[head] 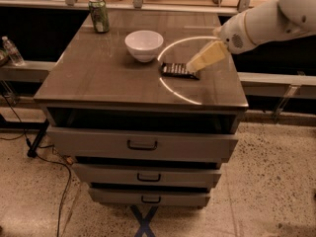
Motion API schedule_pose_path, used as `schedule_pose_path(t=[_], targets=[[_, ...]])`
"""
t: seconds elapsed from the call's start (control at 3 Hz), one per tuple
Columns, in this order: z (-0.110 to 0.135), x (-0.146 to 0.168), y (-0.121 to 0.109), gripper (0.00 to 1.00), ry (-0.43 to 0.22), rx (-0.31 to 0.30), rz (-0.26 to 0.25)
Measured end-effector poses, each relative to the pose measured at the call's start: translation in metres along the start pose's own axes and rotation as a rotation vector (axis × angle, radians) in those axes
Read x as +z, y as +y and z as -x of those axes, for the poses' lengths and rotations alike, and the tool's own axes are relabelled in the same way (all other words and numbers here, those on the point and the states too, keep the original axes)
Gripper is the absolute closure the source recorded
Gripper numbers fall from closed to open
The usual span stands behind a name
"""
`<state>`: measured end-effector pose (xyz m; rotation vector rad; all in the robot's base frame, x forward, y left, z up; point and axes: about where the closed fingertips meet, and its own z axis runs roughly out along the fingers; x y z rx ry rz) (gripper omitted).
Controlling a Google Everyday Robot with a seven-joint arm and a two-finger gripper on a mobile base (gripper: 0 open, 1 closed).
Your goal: Pick rxbar chocolate from white bowl and place on counter
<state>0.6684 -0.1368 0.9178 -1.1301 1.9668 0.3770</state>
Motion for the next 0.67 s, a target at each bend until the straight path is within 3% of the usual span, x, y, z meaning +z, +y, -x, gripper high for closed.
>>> schedule_pose_path(t=[0.33, 0.67], targets=[[0.027, -0.040, -0.040, 0.00, -0.008, -0.045, -0.105], [0.074, -0.062, -0.072, 0.00, -0.037, -0.122, -0.192]])
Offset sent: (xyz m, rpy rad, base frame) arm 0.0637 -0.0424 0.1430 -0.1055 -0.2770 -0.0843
